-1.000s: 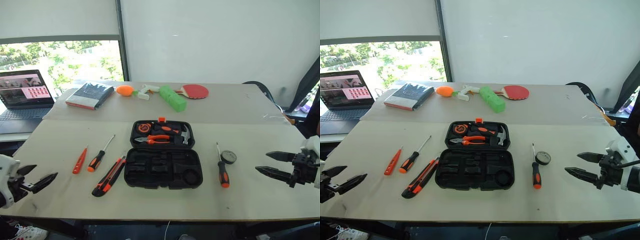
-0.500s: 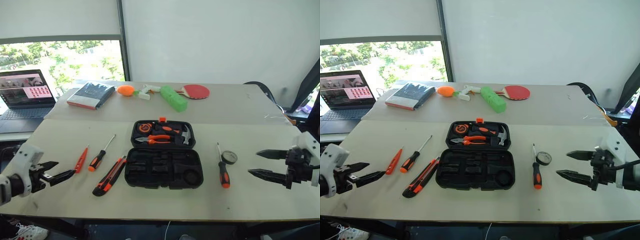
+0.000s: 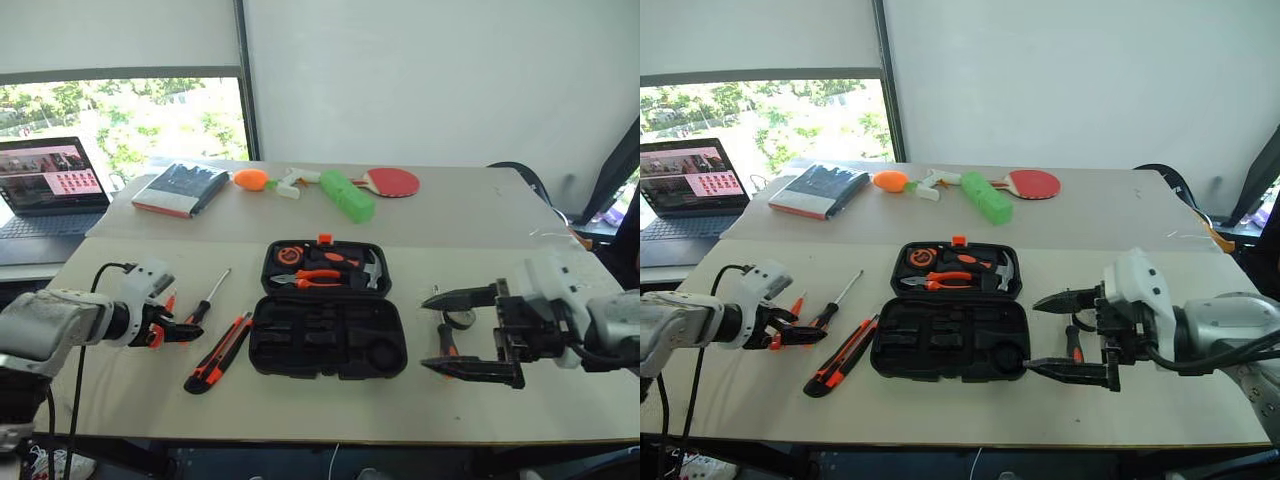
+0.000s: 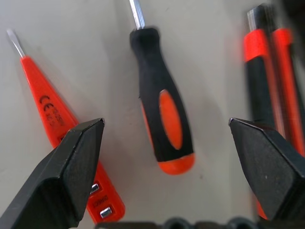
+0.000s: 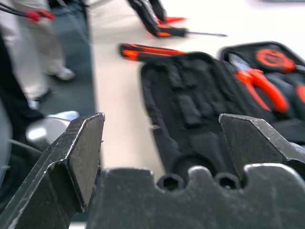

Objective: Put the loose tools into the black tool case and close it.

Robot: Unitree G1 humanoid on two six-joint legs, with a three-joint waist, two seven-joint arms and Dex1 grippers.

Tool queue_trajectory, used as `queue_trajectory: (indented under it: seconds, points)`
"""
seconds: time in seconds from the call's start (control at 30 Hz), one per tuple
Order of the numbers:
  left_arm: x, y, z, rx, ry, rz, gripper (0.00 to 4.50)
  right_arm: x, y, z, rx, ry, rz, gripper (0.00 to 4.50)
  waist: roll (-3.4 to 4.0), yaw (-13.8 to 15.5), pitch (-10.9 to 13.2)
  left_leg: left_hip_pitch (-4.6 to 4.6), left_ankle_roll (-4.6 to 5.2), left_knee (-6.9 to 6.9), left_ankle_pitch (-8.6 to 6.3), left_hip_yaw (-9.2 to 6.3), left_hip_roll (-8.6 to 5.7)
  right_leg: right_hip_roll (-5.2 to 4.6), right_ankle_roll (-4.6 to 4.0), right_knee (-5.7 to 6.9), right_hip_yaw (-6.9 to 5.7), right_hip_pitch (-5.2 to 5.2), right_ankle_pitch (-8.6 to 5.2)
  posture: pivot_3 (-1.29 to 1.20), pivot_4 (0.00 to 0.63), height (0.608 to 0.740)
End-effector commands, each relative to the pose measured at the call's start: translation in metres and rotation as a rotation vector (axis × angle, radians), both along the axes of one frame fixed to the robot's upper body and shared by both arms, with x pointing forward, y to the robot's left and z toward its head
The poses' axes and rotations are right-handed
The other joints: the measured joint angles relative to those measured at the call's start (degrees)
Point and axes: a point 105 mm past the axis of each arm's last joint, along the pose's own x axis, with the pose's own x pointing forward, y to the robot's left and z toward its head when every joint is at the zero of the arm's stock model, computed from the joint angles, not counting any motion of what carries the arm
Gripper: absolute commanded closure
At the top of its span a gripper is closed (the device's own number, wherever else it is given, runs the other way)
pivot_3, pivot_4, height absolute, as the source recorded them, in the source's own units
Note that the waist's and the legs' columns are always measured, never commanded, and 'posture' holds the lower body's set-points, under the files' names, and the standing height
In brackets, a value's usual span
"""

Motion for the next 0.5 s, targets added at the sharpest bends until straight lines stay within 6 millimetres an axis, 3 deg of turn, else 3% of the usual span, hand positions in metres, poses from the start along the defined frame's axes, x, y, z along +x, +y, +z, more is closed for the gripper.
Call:
queue_trajectory:
  seconds: [0.03, 0.13, 0.23, 0.4, 0.5]
  points:
    - [0.009, 0.002, 0.000, 0.013, -0.003, 0.020, 0.00, -0.006, 0.008, 0.006, 0.025, -0.021, 0.029, 0.02, 0.00, 0.06, 0.00, 0.00, 0.01, 0.03, 0.00, -0.01, -0.01, -0.01, 0.00, 0.01, 0.00, 0.02, 0.00, 0.00, 0.150, 0.736]
    - [0.014, -0.003, -0.005, -0.009, 0.005, 0.012, 0.75, -0.006, 0.011, 0.008, 0.040, -0.025, 0.029, 0.00, 0.00, 0.18, 0.00, 0.02, 0.02, 0.15, 0.00, -0.04, -0.02, -0.03, 0.01, 0.08, 0.00, 0.07, 0.00, 0.00, 0.150, 0.736]
    - [0.014, -0.005, -0.011, -0.010, 0.033, 0.004, 1.99, -0.007, 0.013, 0.008, 0.049, -0.029, 0.028, 0.00, 0.00, 0.39, -0.01, 0.02, 0.03, 0.29, -0.01, -0.08, -0.02, -0.03, 0.03, 0.13, 0.00, 0.10, 0.01, 0.00, 0.150, 0.736]
    - [0.015, -0.006, -0.011, -0.029, 0.039, 0.007, 3.65, -0.008, 0.013, 0.008, 0.057, -0.029, 0.023, 0.00, 0.01, 0.82, -0.01, -0.03, 0.12, 0.46, -0.06, -0.09, -0.02, -0.04, 0.08, 0.14, 0.00, 0.14, 0.03, 0.00, 0.150, 0.736]
    - [0.020, -0.011, -0.004, -0.057, 0.014, -0.001, 3.64, -0.007, 0.012, 0.007, 0.053, -0.033, 0.014, 0.00, 0.01, 1.02, -0.01, -0.07, 0.19, 0.62, -0.11, -0.10, -0.02, -0.04, 0.12, 0.21, 0.00, 0.14, 0.01, 0.00, 0.150, 0.736]
